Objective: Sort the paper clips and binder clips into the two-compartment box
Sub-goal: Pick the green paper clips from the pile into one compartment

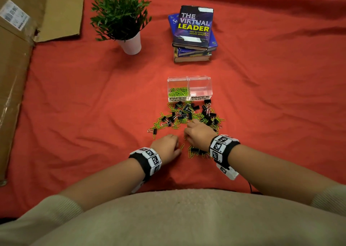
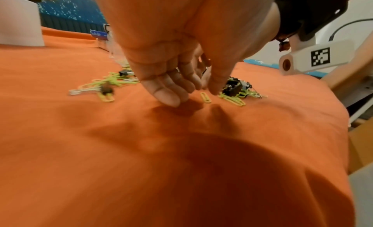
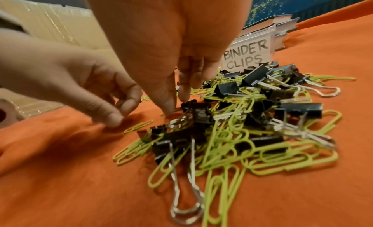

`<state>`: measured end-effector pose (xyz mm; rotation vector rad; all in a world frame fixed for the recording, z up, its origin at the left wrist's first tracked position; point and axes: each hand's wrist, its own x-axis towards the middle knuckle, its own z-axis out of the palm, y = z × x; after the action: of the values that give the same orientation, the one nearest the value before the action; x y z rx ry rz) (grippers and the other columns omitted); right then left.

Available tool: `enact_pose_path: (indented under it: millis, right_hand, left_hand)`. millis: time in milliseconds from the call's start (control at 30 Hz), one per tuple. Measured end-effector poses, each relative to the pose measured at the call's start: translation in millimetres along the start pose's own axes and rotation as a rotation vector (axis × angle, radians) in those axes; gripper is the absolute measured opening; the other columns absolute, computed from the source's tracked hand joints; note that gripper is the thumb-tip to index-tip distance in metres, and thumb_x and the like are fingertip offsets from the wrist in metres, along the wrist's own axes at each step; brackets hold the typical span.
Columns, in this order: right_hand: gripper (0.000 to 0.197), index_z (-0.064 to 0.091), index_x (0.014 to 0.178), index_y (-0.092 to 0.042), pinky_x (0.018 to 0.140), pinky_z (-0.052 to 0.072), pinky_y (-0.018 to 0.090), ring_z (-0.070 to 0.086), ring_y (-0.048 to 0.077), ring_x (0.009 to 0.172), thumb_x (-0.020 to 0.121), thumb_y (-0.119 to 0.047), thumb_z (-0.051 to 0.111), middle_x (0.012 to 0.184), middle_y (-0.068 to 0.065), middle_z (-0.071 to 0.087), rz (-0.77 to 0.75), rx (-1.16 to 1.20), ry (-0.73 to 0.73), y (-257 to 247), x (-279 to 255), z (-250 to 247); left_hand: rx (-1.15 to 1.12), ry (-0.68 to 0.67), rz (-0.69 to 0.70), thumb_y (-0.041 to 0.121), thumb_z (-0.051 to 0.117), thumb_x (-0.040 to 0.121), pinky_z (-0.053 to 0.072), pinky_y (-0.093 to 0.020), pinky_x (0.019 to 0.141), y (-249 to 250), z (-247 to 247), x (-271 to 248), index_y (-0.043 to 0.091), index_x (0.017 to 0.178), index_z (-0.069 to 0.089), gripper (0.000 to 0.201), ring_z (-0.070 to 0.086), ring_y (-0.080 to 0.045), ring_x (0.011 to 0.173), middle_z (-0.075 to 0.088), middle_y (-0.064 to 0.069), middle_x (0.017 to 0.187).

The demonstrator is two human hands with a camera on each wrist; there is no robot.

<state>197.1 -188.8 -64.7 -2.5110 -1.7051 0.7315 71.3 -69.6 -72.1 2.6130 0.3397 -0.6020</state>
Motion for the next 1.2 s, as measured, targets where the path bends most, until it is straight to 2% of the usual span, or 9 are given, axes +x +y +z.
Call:
enact_pose_path:
  millis: [267, 400, 500, 667, 833, 900, 967, 1100, 1200]
  right_hand:
    - [0.021, 0.061, 0.099, 0.006, 0.092, 0.039, 0.040, 0.052, 0.035, 0.102, 0.091, -0.011, 0.050, 0.105, 0.022, 0.061, -0.019, 0.009, 0.048, -0.5, -4.0, 6.3]
    - [0.010, 0.057, 0.095, -0.013, 0.072, 0.045, 0.032, 0.056, 0.021, 0.079, 0.093, -0.012, 0.047, 0.088, 0.004, 0.061, 0.219, 0.481, 0.076, 9.3, -2.4, -11.4]
    - [0.022, 0.058, 0.106, -0.021, 0.054, 0.048, 0.027, 0.055, 0.014, 0.063, 0.094, -0.009, 0.043, 0.080, -0.003, 0.061, 0.350, 0.758, 0.108, 19.7, 3.6, -22.9]
    - [0.025, 0.062, 0.083, -0.009, 0.057, 0.045, 0.027, 0.051, 0.016, 0.060, 0.090, -0.006, 0.038, 0.071, 0.005, 0.055, 0.486, 1.250, 0.036, 9.1, 26.1, -43.0]
    - [0.017, 0.059, 0.105, -0.013, 0.055, 0.040, 0.025, 0.052, 0.014, 0.065, 0.090, -0.020, 0.054, 0.074, -0.005, 0.054, 0.317, 0.644, 0.031, -20.8, 57.2, -38.3]
    - [0.031, 0.054, 0.118, -0.014, 0.066, 0.045, 0.030, 0.058, 0.021, 0.080, 0.087, -0.017, 0.057, 0.083, 0.001, 0.059, 0.189, 0.438, 0.016, -31.4, 70.7, -31.1]
    - [0.040, 0.050, 0.125, -0.015, 0.085, 0.048, 0.037, 0.057, 0.029, 0.101, 0.085, -0.016, 0.058, 0.107, 0.012, 0.062, 0.115, 0.281, -0.040, -36.8, 81.3, -22.9]
    - [0.023, 0.053, 0.106, -0.013, 0.085, 0.050, 0.043, 0.058, 0.031, 0.100, 0.083, -0.015, 0.058, 0.106, 0.012, 0.060, 0.139, 0.238, -0.077, -31.8, 78.9, -14.7]
    - [0.017, 0.050, 0.099, -0.015, 0.078, 0.051, 0.038, 0.059, 0.028, 0.090, 0.083, -0.015, 0.055, 0.099, 0.008, 0.062, 0.171, 0.304, -0.077, -18.7, 62.7, -10.5]
  left_hand:
    - [0.020, -0.011, -0.079, 0.025, 0.051, 0.093, 0.047, -0.044, 0.091, 18.8, 14.0, 16.1, 0.006, 0.112, 0.053, 0.027, 0.055, -0.034, 0.111, 0.055, -0.014, 0.119]
    - [-0.120, 0.008, -0.037, 0.019, 0.049, 0.093, 0.046, -0.039, 0.088, 9.0, 8.6, 13.4, 0.006, 0.104, 0.053, 0.018, 0.056, -0.033, 0.105, 0.058, -0.014, 0.112]
    - [-0.319, 0.076, -0.080, 0.010, 0.047, 0.091, 0.045, -0.033, 0.082, -9.0, -4.7, 7.2, 0.009, 0.103, 0.051, 0.012, 0.059, -0.029, 0.096, 0.063, -0.011, 0.103]
    - [-0.512, 0.249, -0.325, 0.007, 0.036, 0.095, 0.047, -0.034, 0.079, -52.0, -27.5, -0.8, 0.013, 0.108, 0.052, 0.021, 0.062, -0.032, 0.088, 0.067, -0.014, 0.096]
    - [-0.301, 0.249, -0.329, 0.018, 0.046, 0.093, 0.047, -0.038, 0.078, -67.9, -34.0, 2.8, 0.010, 0.103, 0.052, 0.015, 0.061, -0.034, 0.094, 0.066, -0.016, 0.100]
    - [-0.213, 0.189, -0.267, 0.019, 0.053, 0.087, 0.049, -0.040, 0.082, -68.3, -29.6, 5.5, 0.013, 0.106, 0.052, 0.019, 0.060, -0.034, 0.098, 0.065, -0.014, 0.105]
    - [-0.160, 0.150, -0.225, 0.020, 0.054, 0.087, 0.048, -0.042, 0.086, -68.8, -26.3, 7.3, 0.014, 0.108, 0.052, 0.022, 0.058, -0.034, 0.104, 0.062, -0.013, 0.110]
    - [-0.081, 0.131, -0.157, 0.023, 0.054, 0.087, 0.048, -0.044, 0.088, -73.6, -24.4, 8.8, 0.015, 0.108, 0.050, 0.022, 0.057, -0.035, 0.106, 0.060, -0.012, 0.112]
    - [-0.075, 0.114, -0.117, 0.022, 0.054, 0.087, 0.048, -0.042, 0.085, -76.5, -25.8, 9.4, 0.015, 0.105, 0.048, 0.020, 0.058, -0.033, 0.102, 0.060, -0.011, 0.110]
